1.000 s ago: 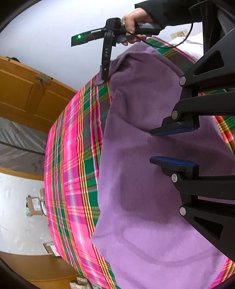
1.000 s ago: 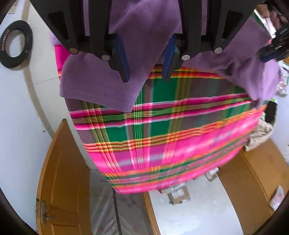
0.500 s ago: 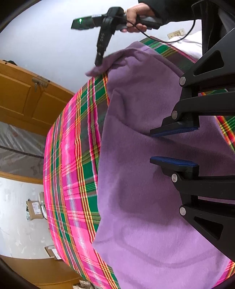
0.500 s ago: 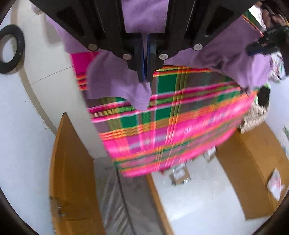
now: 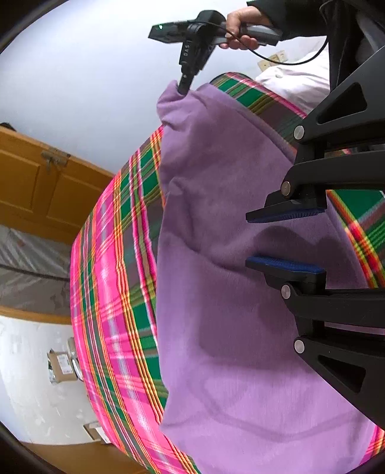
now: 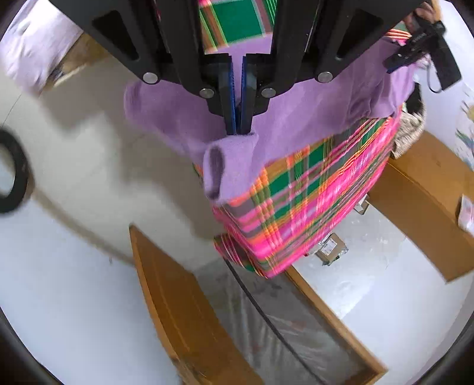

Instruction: Fold clothes

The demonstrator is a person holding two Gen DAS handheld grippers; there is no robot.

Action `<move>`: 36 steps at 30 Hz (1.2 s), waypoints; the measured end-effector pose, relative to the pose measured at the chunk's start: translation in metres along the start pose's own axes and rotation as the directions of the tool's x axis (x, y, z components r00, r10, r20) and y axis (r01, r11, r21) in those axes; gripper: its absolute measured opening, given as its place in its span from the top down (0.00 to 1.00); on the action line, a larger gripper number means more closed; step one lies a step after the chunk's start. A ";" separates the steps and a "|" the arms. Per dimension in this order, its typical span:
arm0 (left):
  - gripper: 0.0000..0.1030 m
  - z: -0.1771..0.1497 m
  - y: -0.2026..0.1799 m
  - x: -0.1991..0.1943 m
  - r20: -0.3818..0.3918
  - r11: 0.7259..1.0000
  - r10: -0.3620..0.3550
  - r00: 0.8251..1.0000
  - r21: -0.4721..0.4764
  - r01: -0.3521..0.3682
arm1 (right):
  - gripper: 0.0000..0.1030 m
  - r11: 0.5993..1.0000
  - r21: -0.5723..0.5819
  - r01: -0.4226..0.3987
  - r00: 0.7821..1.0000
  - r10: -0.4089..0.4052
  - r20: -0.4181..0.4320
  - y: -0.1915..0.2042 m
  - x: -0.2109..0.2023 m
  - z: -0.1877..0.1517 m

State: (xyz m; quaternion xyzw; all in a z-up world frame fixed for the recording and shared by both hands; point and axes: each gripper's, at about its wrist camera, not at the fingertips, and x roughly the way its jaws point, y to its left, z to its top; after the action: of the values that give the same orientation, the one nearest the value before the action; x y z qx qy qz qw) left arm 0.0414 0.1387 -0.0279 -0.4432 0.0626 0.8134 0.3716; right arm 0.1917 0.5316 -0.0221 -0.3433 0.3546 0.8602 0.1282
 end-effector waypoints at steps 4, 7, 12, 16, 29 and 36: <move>0.62 0.000 -0.011 0.003 -0.008 0.999 -0.022 1.000 0.028 0.022 | 0.82 0.980 0.171 -0.102 0.994 0.108 -0.030 -0.031 0.006 -0.007; 0.60 0.001 -0.017 0.006 -0.013 0.999 -0.030 0.999 0.044 0.031 | 0.77 0.971 0.192 -0.143 0.989 0.146 -0.005 -0.035 0.008 -0.004; 0.57 0.001 -0.030 0.010 -0.018 0.996 -0.045 0.999 0.075 0.046 | 0.73 0.972 0.170 -0.162 0.987 0.163 0.010 -0.028 0.015 0.008; 0.57 0.001 -0.044 0.010 -0.022 0.990 -0.074 0.997 0.116 0.076 | 0.82 0.980 0.132 -0.149 0.989 0.150 0.003 -0.019 0.021 0.018; 0.57 -0.003 -0.058 0.014 -0.049 0.982 -0.101 0.994 0.153 0.107 | 0.97 0.964 0.223 -0.144 0.988 0.129 0.081 -0.066 -0.018 0.006; 0.57 -0.004 -0.056 0.011 -0.045 0.985 -0.094 0.995 0.143 0.099 | 0.89 0.928 0.331 -0.171 0.985 0.166 0.044 -0.086 0.010 -0.004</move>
State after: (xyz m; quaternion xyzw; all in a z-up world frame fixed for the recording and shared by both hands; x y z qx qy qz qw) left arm 0.0774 0.1832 -0.0261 -0.4329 0.1073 0.7790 0.4407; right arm 0.2268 0.5901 -0.0761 -0.2786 0.5222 0.7981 0.1126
